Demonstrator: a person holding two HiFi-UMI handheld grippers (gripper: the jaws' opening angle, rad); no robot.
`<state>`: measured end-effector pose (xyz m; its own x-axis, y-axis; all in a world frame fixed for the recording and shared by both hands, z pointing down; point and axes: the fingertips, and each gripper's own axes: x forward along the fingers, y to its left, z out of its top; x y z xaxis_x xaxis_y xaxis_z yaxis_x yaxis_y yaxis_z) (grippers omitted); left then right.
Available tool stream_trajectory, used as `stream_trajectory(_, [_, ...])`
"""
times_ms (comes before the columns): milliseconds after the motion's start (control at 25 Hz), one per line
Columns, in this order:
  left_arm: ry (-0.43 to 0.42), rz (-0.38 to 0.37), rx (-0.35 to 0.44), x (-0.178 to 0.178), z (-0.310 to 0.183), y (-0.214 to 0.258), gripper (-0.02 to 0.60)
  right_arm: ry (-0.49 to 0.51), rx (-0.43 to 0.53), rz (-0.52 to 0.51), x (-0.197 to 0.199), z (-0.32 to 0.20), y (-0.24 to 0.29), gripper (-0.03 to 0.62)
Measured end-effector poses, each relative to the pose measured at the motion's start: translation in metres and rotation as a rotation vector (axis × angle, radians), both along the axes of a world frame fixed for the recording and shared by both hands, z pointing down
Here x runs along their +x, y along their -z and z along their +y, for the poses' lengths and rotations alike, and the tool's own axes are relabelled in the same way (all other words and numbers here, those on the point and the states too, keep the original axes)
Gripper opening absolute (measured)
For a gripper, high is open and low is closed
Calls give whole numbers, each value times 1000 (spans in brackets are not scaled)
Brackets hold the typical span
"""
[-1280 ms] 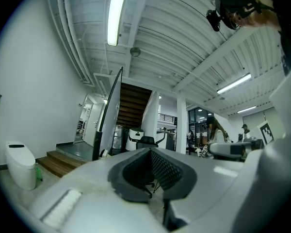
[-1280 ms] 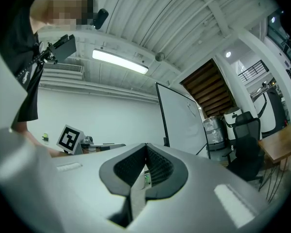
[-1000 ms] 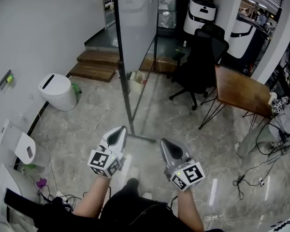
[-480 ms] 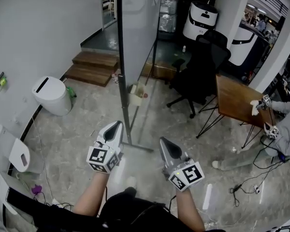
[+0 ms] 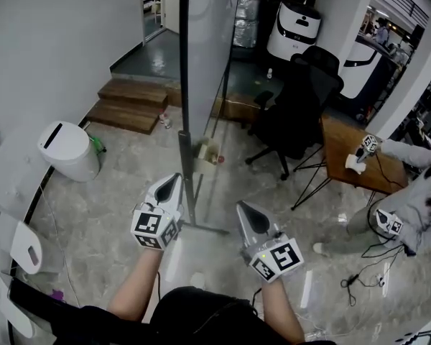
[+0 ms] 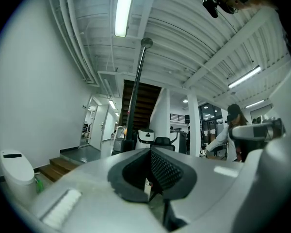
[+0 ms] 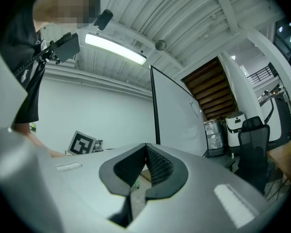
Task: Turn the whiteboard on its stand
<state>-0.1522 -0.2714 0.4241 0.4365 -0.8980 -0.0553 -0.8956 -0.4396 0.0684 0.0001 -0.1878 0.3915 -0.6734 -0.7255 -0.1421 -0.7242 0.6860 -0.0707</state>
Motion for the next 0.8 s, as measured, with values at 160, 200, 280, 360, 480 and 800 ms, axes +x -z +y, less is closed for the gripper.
stream_trajectory(160, [-15,-5,-10,-12,-31,-6,3,-26,-10,9,-14,-24,-2,9])
stream_trajectory(200, [-20,-4,-12,-14,-38,-7,3,-30,-12,13,-16,-29,-2,9])
stream_trajectory(280, [-24,-3,-14,-16,-51,-10,3,-31,-17,22,-21,-38,-3,9])
stream_trajectory(360, [-21,-12,-13,-21,-63,-15,3,-30,-21,28,-26,-46,-4,9])
stream_trajectory(480, [-24,-24,-5,-24,-77,-14,3,-34,-27,32,-29,-56,-4,9])
stream_trajectory(800, [-12,-57,-15,-11,-99,-15,153,-14,-36,21,-22,-82,-8,8])
